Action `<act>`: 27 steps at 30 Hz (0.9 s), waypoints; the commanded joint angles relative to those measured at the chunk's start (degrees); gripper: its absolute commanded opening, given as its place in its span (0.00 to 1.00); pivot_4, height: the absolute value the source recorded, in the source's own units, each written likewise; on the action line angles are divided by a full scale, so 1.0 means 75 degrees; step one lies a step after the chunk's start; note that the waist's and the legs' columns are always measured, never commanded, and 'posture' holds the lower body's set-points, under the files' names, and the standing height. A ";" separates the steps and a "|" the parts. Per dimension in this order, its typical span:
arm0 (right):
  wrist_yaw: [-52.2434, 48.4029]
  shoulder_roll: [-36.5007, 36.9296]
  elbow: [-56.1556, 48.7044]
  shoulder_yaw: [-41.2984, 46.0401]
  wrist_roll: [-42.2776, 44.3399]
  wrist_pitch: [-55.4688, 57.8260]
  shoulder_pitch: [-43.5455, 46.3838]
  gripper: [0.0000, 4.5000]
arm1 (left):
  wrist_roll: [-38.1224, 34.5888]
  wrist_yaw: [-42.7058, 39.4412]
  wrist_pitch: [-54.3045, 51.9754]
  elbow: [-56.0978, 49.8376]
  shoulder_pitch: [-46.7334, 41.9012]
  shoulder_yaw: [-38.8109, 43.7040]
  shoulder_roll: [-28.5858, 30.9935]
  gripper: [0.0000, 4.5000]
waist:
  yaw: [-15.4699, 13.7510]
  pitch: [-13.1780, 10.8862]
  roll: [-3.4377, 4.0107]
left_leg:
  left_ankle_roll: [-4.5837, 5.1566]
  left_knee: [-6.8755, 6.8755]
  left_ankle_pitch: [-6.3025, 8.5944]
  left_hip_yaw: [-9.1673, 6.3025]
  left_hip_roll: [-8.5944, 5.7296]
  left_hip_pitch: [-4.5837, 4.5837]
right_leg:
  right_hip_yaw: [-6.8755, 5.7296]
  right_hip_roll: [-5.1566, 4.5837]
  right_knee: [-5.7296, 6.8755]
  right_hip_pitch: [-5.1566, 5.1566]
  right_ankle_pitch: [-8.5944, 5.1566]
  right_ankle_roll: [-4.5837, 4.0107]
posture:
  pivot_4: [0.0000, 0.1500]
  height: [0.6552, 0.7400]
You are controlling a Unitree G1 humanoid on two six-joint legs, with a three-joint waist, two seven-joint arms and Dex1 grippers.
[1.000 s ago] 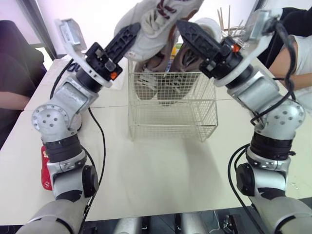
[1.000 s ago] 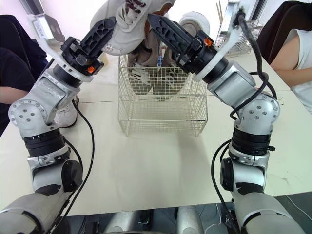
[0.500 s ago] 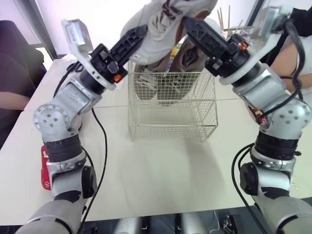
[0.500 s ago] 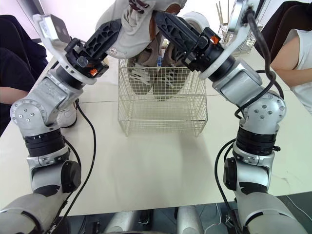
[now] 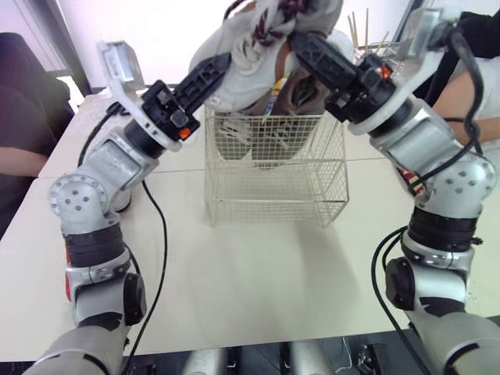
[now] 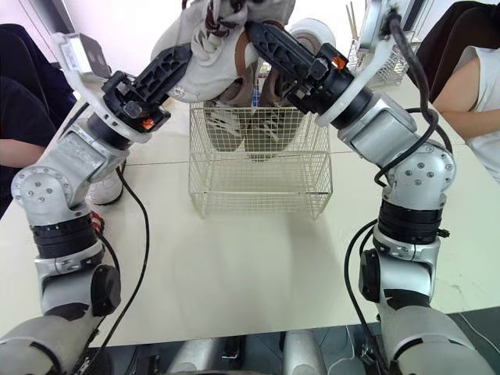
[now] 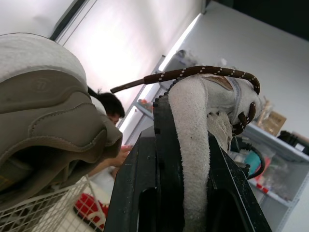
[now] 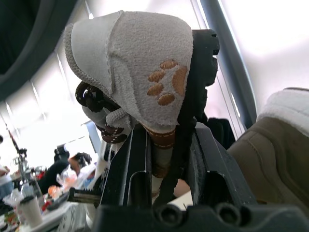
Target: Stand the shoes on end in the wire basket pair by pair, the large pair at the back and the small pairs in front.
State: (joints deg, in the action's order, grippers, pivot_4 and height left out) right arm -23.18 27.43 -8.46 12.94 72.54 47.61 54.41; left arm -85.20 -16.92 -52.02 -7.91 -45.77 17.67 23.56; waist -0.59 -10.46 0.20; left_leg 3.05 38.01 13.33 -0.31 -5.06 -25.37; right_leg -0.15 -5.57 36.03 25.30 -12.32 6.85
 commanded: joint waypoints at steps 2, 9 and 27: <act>-0.2201 0.1724 0.0488 -0.0330 -0.1158 -0.0025 0.0898 0.11 | 0.0564 -0.0916 -0.0521 -0.0335 0.0258 -0.0240 0.1137 0.58 | 0.0001 -0.0003 0.0000 | 0.0007 -0.0001 0.0004 0.0000 -0.0002 -0.0001 | -0.0001 0.0001 -0.0008 -0.0003 -0.0001 -0.0001 | 1.00 1.00; -0.5760 0.3307 0.2598 -0.1786 -0.3777 -0.1358 0.2001 0.11 | 0.1327 -0.1994 -0.0545 -0.0200 0.0715 -0.0034 0.2452 0.99 | 0.0064 -0.0003 0.0000 | 0.0026 -0.0010 0.0019 0.0006 0.0003 0.0001 | -0.0002 -0.0001 -0.0029 -0.0007 -0.0013 -0.0024 | 1.00 1.00; -0.9091 0.2204 0.8434 -0.3225 -0.8244 -0.6611 0.3753 0.11 | 0.1751 -0.2022 -0.0305 -0.0712 0.1174 0.0393 0.2522 0.99 | 0.0182 -0.0005 -0.0001 | -0.0052 -0.0035 0.0002 0.0004 0.0002 0.0002 | -0.0001 -0.0002 -0.0032 0.0005 0.0000 0.0000 | 1.00 1.00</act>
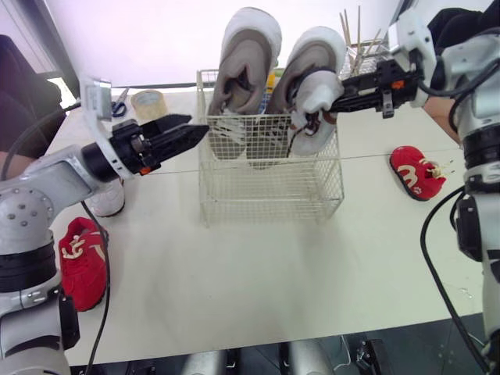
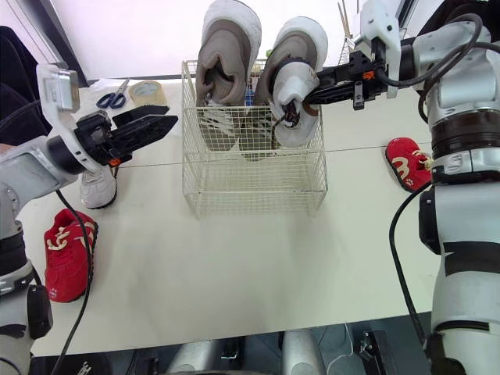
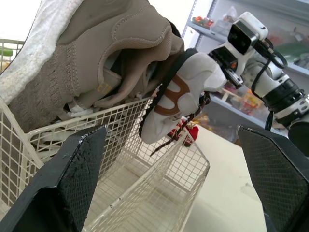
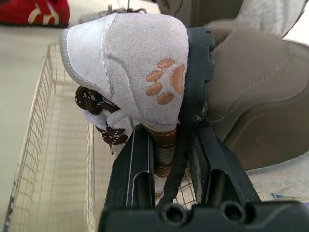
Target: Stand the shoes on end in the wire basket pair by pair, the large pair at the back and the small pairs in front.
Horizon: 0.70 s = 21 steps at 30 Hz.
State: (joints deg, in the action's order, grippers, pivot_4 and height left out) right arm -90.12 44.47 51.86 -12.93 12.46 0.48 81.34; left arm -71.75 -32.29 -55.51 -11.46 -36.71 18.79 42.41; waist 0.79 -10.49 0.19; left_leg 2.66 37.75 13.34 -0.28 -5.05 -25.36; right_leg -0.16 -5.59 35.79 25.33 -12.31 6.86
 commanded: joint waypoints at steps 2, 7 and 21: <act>-0.0256 -0.0127 0.0570 0.0215 -0.0414 -0.0507 0.0070 0.11 | -0.0047 0.0056 0.0170 -0.0269 -0.0033 0.0249 -0.0012 0.99 | -0.0004 0.0000 0.0000 | -0.0001 0.0000 -0.0001 0.0000 -0.0001 0.0000 | 0.0000 -0.0001 0.0000 0.0000 0.0000 0.0000 | 1.00 1.00; -0.0317 -0.0168 0.0595 0.0215 -0.0495 -0.0614 -0.0222 0.11 | -0.0029 0.0128 0.0188 -0.0310 -0.0067 0.0222 -0.0084 0.99 | -0.0007 -0.0001 0.0001 | -0.0002 -0.0003 -0.0001 -0.0002 -0.0002 0.0000 | 0.0000 -0.0001 0.0009 0.0005 0.0000 0.0000 | 1.00 1.00; -0.0243 0.0330 -0.0810 0.0684 -0.0684 -0.0520 -0.0629 0.98 | 0.0132 0.0113 0.0103 -0.0209 0.0029 0.0386 0.0222 1.00 | 0.0003 -0.0002 0.0004 | -0.0009 -0.0004 -0.0005 -0.0006 -0.0003 0.0002 | -0.0001 0.0001 0.0023 0.0012 0.0000 0.0000 | 1.00 1.00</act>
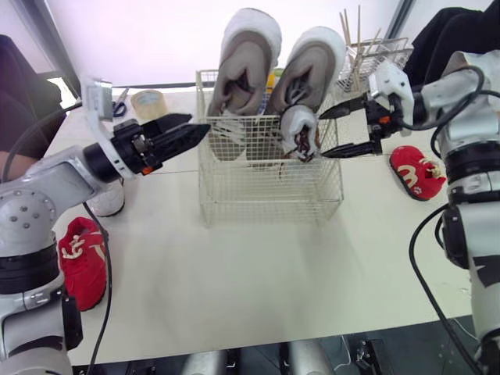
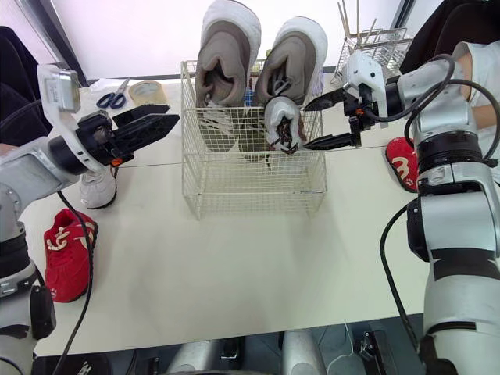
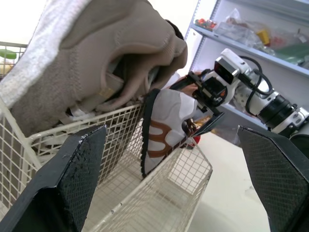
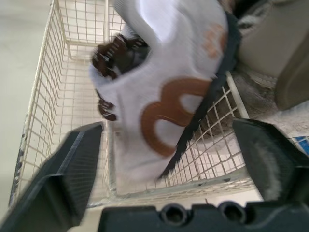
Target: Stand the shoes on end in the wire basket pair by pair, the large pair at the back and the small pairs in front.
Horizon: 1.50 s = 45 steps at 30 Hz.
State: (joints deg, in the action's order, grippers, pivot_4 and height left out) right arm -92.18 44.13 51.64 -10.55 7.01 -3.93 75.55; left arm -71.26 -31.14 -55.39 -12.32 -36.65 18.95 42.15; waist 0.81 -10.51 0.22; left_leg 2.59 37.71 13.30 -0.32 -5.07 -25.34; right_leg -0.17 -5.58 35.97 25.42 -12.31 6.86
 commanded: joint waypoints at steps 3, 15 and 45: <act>0.0258 0.0789 -0.1319 0.0498 -0.0083 0.0066 0.0143 0.98 | 0.0167 -0.0062 0.0112 -0.0062 0.0171 0.0532 0.0490 1.00 | -0.0010 0.0000 0.0000 | -0.0001 -0.0003 0.0000 0.0000 0.0000 0.0001 | 0.0000 0.0000 0.0000 0.0000 0.0000 0.0000 | 1.00 1.00; 0.0899 0.0535 -0.6708 0.1849 0.3367 0.4780 -0.0627 0.98 | 0.3946 0.0480 0.1291 0.2438 -0.0006 -0.0045 0.2079 1.00 | -0.0026 0.0002 -0.0001 | -0.0024 -0.0061 -0.0016 -0.0002 0.0005 0.0008 | 0.0003 -0.0003 0.0004 0.0024 -0.0012 -0.0021 | 1.00 1.00; 0.3073 -0.0156 -0.9317 0.1839 0.5214 0.6204 -0.1918 1.00 | 0.8109 0.0472 0.4743 1.1652 -0.3262 -0.0947 0.0698 0.94 | -0.0181 0.0020 -0.0062 | 0.0050 -0.0034 0.0001 -0.0001 -0.0002 0.0001 | -0.0009 -0.0013 0.0022 0.0022 -0.0010 -0.0018 | 1.00 1.00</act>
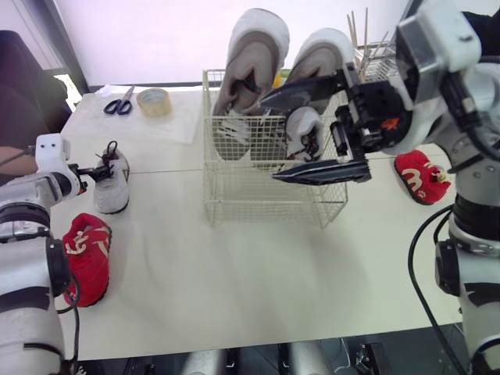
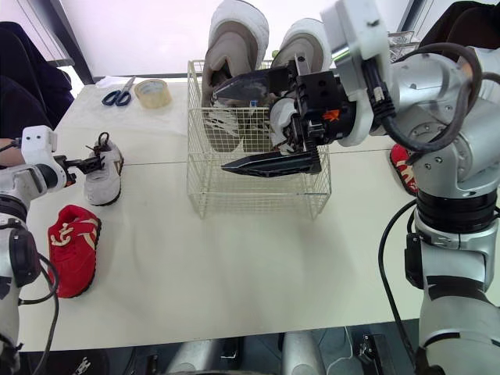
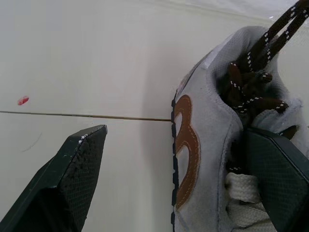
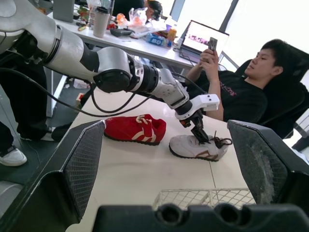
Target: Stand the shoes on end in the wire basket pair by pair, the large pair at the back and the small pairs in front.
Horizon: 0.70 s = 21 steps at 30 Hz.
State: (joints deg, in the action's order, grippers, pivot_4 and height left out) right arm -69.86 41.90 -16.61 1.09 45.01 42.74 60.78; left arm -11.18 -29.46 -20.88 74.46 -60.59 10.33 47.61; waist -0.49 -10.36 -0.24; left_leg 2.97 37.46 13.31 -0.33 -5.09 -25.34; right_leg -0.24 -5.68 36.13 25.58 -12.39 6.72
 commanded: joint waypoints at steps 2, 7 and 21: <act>0.0138 0.0163 -0.0214 0.0262 0.0149 -0.0023 0.0063 1.00 | 0.0111 0.0371 0.0165 0.0131 -0.0046 0.0306 -0.0130 0.79 | -0.0014 0.0001 -0.0002 | 0.0000 0.0002 0.0000 0.0000 0.0000 0.0000 | 0.0000 -0.0001 0.0001 -0.0001 0.0000 0.0000 | 1.00 1.00; 0.0227 0.0144 -0.0161 0.0195 0.0115 -0.0050 0.0134 1.00 | 0.0117 0.0527 0.0129 0.0177 -0.0147 0.0568 -0.0309 0.21 | -0.0007 0.0002 -0.0003 | 0.0001 0.0004 0.0001 0.0000 0.0000 0.0000 | 0.0000 0.0000 0.0003 -0.0001 0.0000 0.0000 | 1.00 1.00; 0.0223 0.0201 0.0101 0.0146 -0.0111 -0.0300 0.0182 1.00 | -0.1185 -0.0026 0.1890 -0.3225 -0.0971 0.1663 -0.1346 0.01 | -0.0008 -0.0012 -0.0056 | -0.0001 0.0072 0.0025 -0.0005 -0.0003 -0.0032 | -0.0009 -0.0010 -0.0001 -0.0013 0.0002 0.0003 | 1.00 1.00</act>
State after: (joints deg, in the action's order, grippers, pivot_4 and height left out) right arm -68.14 42.63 -15.82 0.93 44.55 41.62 60.79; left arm -16.38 -28.72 -10.27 60.66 -67.87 21.18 38.93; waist -0.55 -10.45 -0.66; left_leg 2.95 37.99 13.50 -0.31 -5.14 -25.56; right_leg -0.30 -5.81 36.08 25.47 -12.37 6.75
